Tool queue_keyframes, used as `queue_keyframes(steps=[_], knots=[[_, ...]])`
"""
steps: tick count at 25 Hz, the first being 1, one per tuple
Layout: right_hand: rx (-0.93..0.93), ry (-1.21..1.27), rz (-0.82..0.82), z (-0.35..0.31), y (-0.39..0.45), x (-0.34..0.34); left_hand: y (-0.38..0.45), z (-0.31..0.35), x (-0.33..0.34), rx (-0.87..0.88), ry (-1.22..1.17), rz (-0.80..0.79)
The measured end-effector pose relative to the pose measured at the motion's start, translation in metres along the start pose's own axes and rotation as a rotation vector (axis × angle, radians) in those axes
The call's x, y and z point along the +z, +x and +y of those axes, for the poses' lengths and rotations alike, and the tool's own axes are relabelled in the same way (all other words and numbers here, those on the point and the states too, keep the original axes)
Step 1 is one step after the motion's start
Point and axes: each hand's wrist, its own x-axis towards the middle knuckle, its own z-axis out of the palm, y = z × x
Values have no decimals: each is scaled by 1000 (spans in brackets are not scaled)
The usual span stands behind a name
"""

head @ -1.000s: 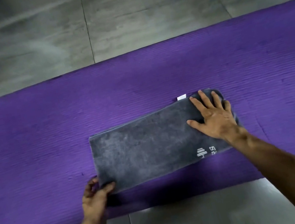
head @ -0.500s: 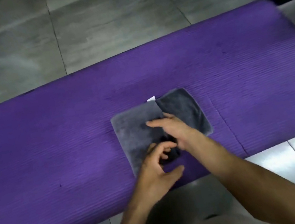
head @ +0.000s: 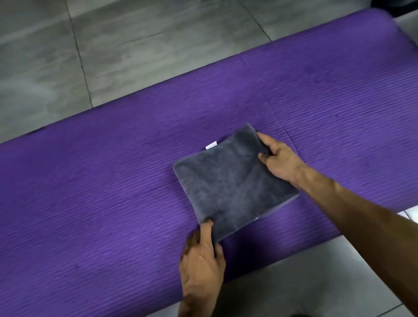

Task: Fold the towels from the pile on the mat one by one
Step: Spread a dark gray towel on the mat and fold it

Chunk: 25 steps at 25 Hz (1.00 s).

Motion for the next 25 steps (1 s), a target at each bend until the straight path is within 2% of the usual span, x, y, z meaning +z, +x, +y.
queue_keyframes(steps=[7,10,12,13,15,17,18,20,21,23,25], knots=[[-35,-109,-31,21,-9,5,-25,13,-18,32,142,-190],[-47,-105,-19,16,-10,3,-15,5,-20,162,89,-66],[-18,-87,-23,15,-6,2,11,-5,-19,262,180,69],[10,-74,-26,13,-4,3,27,-7,-20,280,257,66],[33,-117,82,7,-7,6,58,-7,-26,217,324,-97],[-139,-501,362,3,-19,20,80,-6,-29,97,330,-306],[-273,-706,430,2,-29,33,84,-4,-28,59,348,-344],[-475,-905,286,3,-42,66,79,-2,-19,48,354,-291],[-495,-957,205,7,-42,77,70,-1,-11,85,352,-196],[-377,-993,106,18,-27,72,43,-5,8,221,343,8],[-266,-1015,46,29,-12,51,14,-16,28,339,311,56]])
